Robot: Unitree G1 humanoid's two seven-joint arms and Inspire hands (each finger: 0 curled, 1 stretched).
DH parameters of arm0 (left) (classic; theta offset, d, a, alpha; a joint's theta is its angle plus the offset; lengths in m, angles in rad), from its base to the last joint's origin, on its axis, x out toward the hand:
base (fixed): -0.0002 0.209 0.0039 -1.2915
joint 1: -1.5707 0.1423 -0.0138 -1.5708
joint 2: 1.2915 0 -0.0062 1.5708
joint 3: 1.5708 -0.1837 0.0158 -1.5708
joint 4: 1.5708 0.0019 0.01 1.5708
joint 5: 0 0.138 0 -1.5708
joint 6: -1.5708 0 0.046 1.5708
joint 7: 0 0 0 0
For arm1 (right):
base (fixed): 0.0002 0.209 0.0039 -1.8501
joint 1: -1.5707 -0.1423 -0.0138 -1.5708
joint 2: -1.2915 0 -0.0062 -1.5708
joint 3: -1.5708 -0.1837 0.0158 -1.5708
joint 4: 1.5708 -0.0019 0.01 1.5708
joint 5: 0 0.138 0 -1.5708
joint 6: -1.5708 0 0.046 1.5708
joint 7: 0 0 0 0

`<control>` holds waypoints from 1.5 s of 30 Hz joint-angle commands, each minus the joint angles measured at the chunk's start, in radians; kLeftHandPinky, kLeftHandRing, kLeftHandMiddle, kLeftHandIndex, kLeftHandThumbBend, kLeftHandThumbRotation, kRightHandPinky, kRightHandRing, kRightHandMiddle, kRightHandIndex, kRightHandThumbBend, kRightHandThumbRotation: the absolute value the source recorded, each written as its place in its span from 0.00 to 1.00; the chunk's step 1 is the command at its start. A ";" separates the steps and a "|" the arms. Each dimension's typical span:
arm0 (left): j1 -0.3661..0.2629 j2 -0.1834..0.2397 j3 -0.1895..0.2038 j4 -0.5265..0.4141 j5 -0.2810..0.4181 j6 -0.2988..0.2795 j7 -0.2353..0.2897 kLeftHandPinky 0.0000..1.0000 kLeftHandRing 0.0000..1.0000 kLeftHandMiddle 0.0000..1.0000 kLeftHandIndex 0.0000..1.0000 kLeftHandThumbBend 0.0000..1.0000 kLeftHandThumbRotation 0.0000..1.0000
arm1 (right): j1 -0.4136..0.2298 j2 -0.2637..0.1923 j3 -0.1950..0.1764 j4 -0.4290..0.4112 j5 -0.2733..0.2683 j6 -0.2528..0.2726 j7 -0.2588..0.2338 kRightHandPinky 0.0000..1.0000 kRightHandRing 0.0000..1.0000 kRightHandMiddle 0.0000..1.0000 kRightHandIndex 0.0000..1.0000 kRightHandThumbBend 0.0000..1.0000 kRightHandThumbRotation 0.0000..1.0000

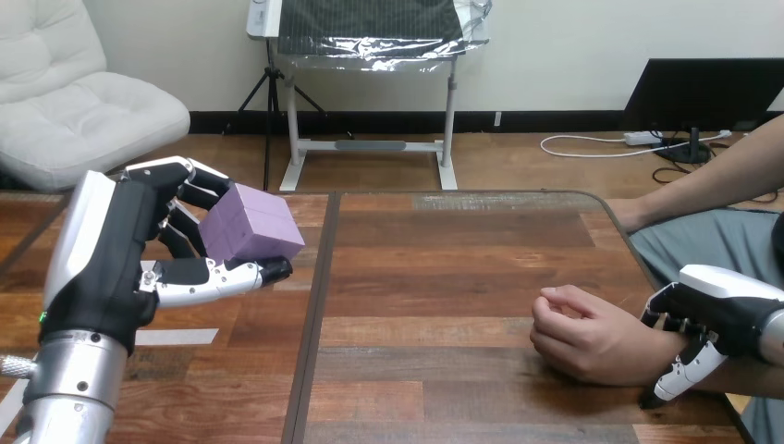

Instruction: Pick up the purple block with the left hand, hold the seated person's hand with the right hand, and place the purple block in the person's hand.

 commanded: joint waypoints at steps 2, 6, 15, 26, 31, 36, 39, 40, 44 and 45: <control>-0.034 0.021 0.019 -0.010 -0.003 -0.044 0.000 0.27 0.33 0.39 0.42 0.61 0.00 | 0.000 0.002 0.027 0.062 -0.011 0.022 -0.004 0.27 0.35 0.46 0.57 0.87 0.21; -0.034 0.020 0.020 -0.011 -0.001 -0.046 -0.002 0.26 0.33 0.39 0.42 0.61 0.00 | -0.007 0.002 0.034 0.070 -0.020 0.031 -0.007 0.28 0.37 0.47 0.56 0.86 0.21; -0.034 0.017 0.024 -0.010 -0.004 -0.052 -0.006 0.26 0.33 0.39 0.42 0.62 0.00 | -0.017 0.001 0.034 0.098 -0.015 0.024 -0.014 0.32 0.43 0.52 0.56 0.85 0.21; -0.035 0.014 0.023 -0.008 -0.006 -0.049 -0.008 0.26 0.32 0.39 0.42 0.62 0.00 | -0.024 0.003 0.026 0.113 0.005 0.021 -0.001 0.31 0.41 0.51 0.54 0.87 0.15; -0.036 0.015 0.023 -0.008 -0.006 -0.054 -0.008 0.26 0.32 0.39 0.42 0.62 0.00 | -0.026 0.003 0.027 0.110 0.010 0.025 0.009 0.30 0.40 0.49 0.53 0.89 0.09; -0.037 0.015 0.022 -0.008 -0.006 -0.052 -0.009 0.26 0.32 0.39 0.42 0.62 0.00 | -0.027 0.002 0.029 0.105 0.014 0.030 0.017 0.32 0.42 0.51 0.53 0.91 0.04; -0.037 0.014 0.022 -0.008 -0.006 -0.052 -0.010 0.26 0.33 0.39 0.42 0.61 0.00 | -0.027 0.001 0.030 0.100 0.018 0.030 0.025 0.34 0.45 0.52 0.53 0.93 0.02; -0.037 0.014 0.022 -0.008 -0.006 -0.052 -0.010 0.26 0.33 0.39 0.42 0.61 0.00 | -0.027 0.001 0.030 0.099 0.019 0.030 0.026 0.34 0.45 0.52 0.53 0.93 0.01; -0.038 0.016 0.022 -0.006 -0.003 -0.055 -0.009 0.26 0.32 0.39 0.42 0.61 0.00 | -0.028 0.002 0.033 0.092 0.018 0.040 0.038 0.36 0.48 0.53 0.53 0.93 0.00; -0.038 0.016 0.022 -0.006 -0.003 -0.054 -0.009 0.26 0.32 0.39 0.42 0.61 0.00 | -0.028 0.002 0.033 0.092 0.018 0.041 0.040 0.37 0.49 0.54 0.53 0.93 0.00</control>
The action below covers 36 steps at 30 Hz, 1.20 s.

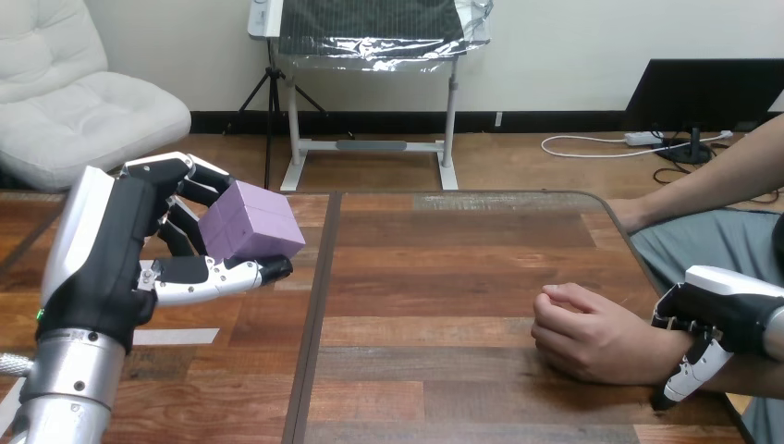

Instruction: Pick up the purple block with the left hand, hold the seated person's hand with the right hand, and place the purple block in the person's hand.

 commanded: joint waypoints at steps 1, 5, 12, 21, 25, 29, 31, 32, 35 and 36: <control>-0.038 0.014 0.012 -0.007 -0.002 -0.025 0.001 0.26 0.32 0.39 0.42 0.61 0.00 | 0.010 0.003 0.019 0.031 0.003 0.035 0.025 0.38 0.50 0.54 0.53 0.93 0.00; -0.041 0.004 0.010 -0.005 -0.008 -0.004 0.000 0.26 0.33 0.39 0.42 0.61 0.00 | 0.012 0.008 0.016 0.017 0.011 0.037 0.035 0.45 0.55 0.57 0.53 0.90 0.00; -0.050 0.000 0.006 0.018 -0.016 -0.005 0.001 0.27 0.34 0.39 0.42 0.61 0.00 | 0.009 0.009 0.010 0.002 0.021 0.038 0.039 0.45 0.57 0.59 0.52 0.88 0.00; -0.078 -0.014 0.002 0.089 -0.055 -0.028 0.004 0.27 0.34 0.39 0.42 0.61 0.00 | 0.002 0.009 -0.004 -0.016 0.043 0.024 0.040 0.47 0.58 0.61 0.52 0.88 0.00; -0.097 -0.015 -0.002 0.130 -0.071 -0.033 0.006 0.26 0.33 0.39 0.42 0.60 0.00 | 0.001 0.010 -0.016 -0.028 0.062 0.020 0.040 0.39 0.51 0.55 0.51 0.88 0.00; -0.123 -0.020 -0.006 0.180 -0.082 -0.017 0.004 0.27 0.34 0.39 0.42 0.61 0.00 | 0.003 0.009 -0.030 -0.041 0.089 -0.008 0.030 0.34 0.45 0.51 0.50 0.88 0.00; -0.132 -0.016 -0.010 0.199 -0.080 -0.017 0.004 0.28 0.36 0.40 0.43 0.62 0.00 | 0.002 0.010 -0.034 -0.047 0.096 -0.005 0.029 0.32 0.43 0.49 0.49 0.88 0.00; -0.141 -0.015 -0.012 0.218 -0.080 -0.020 0.004 0.29 0.36 0.41 0.43 0.62 0.00 | 0.000 0.010 -0.034 -0.055 0.096 -0.001 0.029 0.32 0.42 0.49 0.49 0.88 0.00; -0.160 -0.015 -0.016 0.256 -0.087 -0.025 0.003 0.31 0.38 0.42 0.44 0.63 0.00 | -0.003 0.009 -0.034 -0.073 0.099 0.007 0.032 0.31 0.42 0.48 0.49 0.88 0.00; -0.166 -0.016 -0.017 0.268 -0.090 -0.024 0.002 0.31 0.39 0.42 0.44 0.63 0.00 | -0.004 0.009 -0.034 -0.079 0.101 0.010 0.034 0.32 0.42 0.48 0.50 0.88 0.00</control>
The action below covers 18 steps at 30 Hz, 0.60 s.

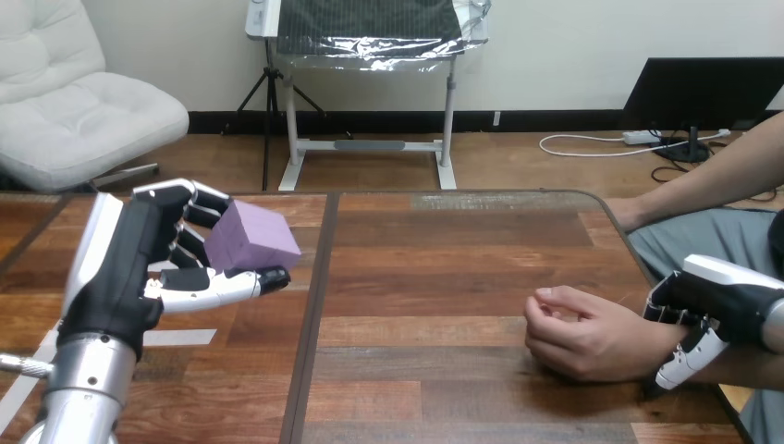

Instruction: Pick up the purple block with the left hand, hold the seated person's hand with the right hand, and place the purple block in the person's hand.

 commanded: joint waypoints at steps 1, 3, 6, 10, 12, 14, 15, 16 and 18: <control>-0.105 -0.002 -0.015 0.065 -0.016 -0.015 0.004 0.31 0.39 0.43 0.44 0.63 0.00 | -0.004 0.010 -0.015 -0.042 0.026 0.009 0.002 0.32 0.42 0.49 0.50 0.88 0.00; -0.121 -0.003 -0.020 0.097 -0.019 -0.021 0.003 0.32 0.39 0.43 0.44 0.63 0.00 | -0.005 0.010 -0.017 -0.058 0.028 0.012 0.002 0.33 0.43 0.49 0.50 0.88 0.00; -0.141 -0.001 -0.025 0.141 -0.020 -0.034 0.004 0.33 0.40 0.43 0.45 0.63 0.00 | -0.007 0.011 -0.018 -0.077 0.033 0.018 0.001 0.34 0.44 0.50 0.50 0.88 0.00; -0.168 0.000 -0.032 0.194 -0.022 -0.051 0.007 0.34 0.41 0.44 0.45 0.63 0.00 | -0.009 0.013 -0.023 -0.096 0.047 0.022 0.005 0.33 0.42 0.49 0.50 0.88 0.00; -0.186 -0.002 -0.035 0.230 -0.023 -0.064 0.010 0.34 0.41 0.44 0.45 0.63 0.00 | -0.009 0.013 -0.027 -0.111 0.055 0.018 0.005 0.32 0.41 0.48 0.50 0.89 0.00; -0.202 -0.003 -0.037 0.261 -0.026 -0.074 0.011 0.34 0.41 0.44 0.45 0.63 0.00 | -0.008 0.014 -0.030 -0.125 0.062 0.018 0.006 0.31 0.40 0.47 0.50 0.89 0.00; -0.209 -0.003 -0.037 0.275 -0.028 -0.078 0.011 0.34 0.41 0.44 0.45 0.63 0.00 | -0.008 0.014 -0.031 -0.131 0.065 0.020 0.007 0.31 0.40 0.47 0.50 0.90 0.00; -0.214 -0.003 -0.038 0.286 -0.029 -0.081 0.011 0.35 0.42 0.44 0.45 0.63 0.00 | -0.008 0.014 -0.031 -0.135 0.068 0.021 0.008 0.30 0.40 0.47 0.50 0.90 0.00; -0.233 -0.004 -0.039 0.320 -0.032 -0.088 0.013 0.35 0.42 0.45 0.45 0.63 0.00 | -0.009 0.014 -0.031 -0.147 0.073 0.025 0.011 0.30 0.40 0.47 0.50 0.89 0.00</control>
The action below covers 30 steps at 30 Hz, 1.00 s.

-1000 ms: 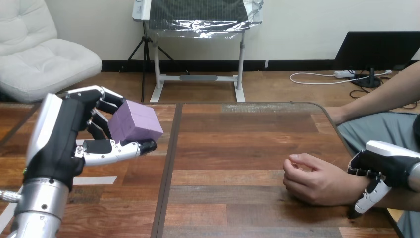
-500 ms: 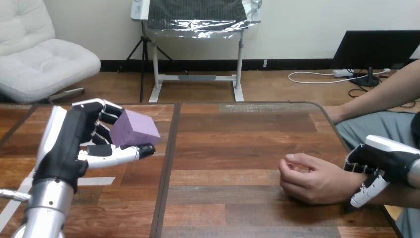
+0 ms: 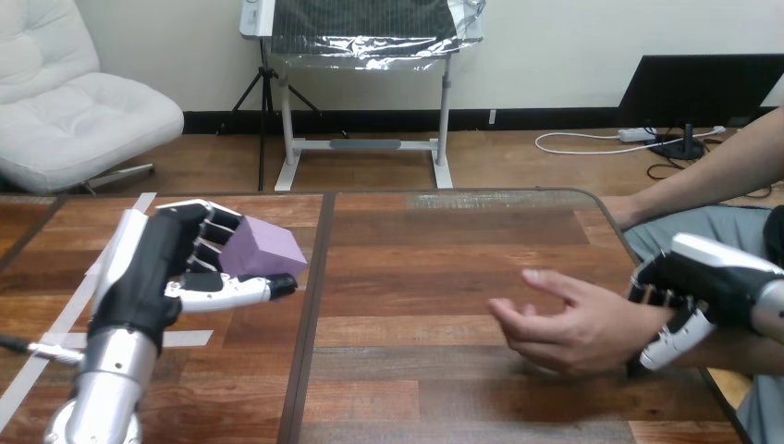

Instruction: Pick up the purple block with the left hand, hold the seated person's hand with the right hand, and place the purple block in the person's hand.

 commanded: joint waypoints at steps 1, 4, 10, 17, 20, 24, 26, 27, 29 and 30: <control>-0.119 -0.003 -0.008 0.073 -0.023 -0.049 0.013 0.35 0.42 0.45 0.45 0.64 0.00 | -0.013 0.014 -0.023 -0.055 0.027 0.008 0.007 0.30 0.39 0.47 0.50 0.89 0.00; -0.140 -0.002 -0.012 0.113 -0.023 -0.059 0.016 0.36 0.43 0.45 0.45 0.64 0.00 | -0.014 0.014 -0.023 -0.080 0.031 0.029 0.019 0.30 0.40 0.47 0.50 0.89 0.00; -0.183 0.002 -0.020 0.182 -0.016 -0.067 0.023 0.37 0.44 0.46 0.46 0.64 0.00 | -0.014 0.020 -0.033 -0.113 0.044 0.039 0.030 0.31 0.40 0.48 0.50 0.89 0.00; -0.229 0.004 -0.028 0.246 -0.016 -0.075 0.029 0.37 0.44 0.46 0.46 0.65 0.00 | -0.013 0.026 -0.039 -0.144 0.059 0.046 0.035 0.35 0.44 0.50 0.50 0.89 0.01; -0.245 0.003 -0.031 0.269 -0.016 -0.078 0.031 0.37 0.44 0.46 0.47 0.65 0.00 | -0.012 0.029 -0.042 -0.151 0.067 0.045 0.035 0.35 0.44 0.50 0.49 0.89 0.01; -0.264 0.003 -0.036 0.292 -0.012 -0.077 0.036 0.37 0.44 0.46 0.47 0.65 0.00 | -0.013 0.031 -0.041 -0.161 0.071 0.051 0.037 0.32 0.40 0.47 0.49 0.89 0.01; -0.272 0.001 -0.038 0.298 -0.012 -0.071 0.037 0.37 0.44 0.47 0.47 0.65 0.00 | -0.013 0.032 -0.043 -0.166 0.076 0.051 0.039 0.32 0.40 0.47 0.49 0.89 0.01; -0.276 0.000 -0.038 0.300 -0.013 -0.068 0.037 0.37 0.44 0.47 0.47 0.65 0.00 | -0.013 0.033 -0.044 -0.168 0.078 0.051 0.041 0.31 0.40 0.47 0.49 0.89 0.01; -0.285 0.000 -0.041 0.307 -0.014 -0.061 0.037 0.37 0.44 0.47 0.47 0.64 0.00 | -0.013 0.034 -0.045 -0.170 0.085 0.045 0.041 0.31 0.40 0.46 0.49 0.89 0.01; -0.289 0.000 -0.043 0.310 -0.013 -0.059 0.037 0.37 0.45 0.47 0.48 0.64 0.00 | -0.013 0.035 -0.046 -0.169 0.088 0.041 0.040 0.31 0.39 0.46 0.49 0.89 0.01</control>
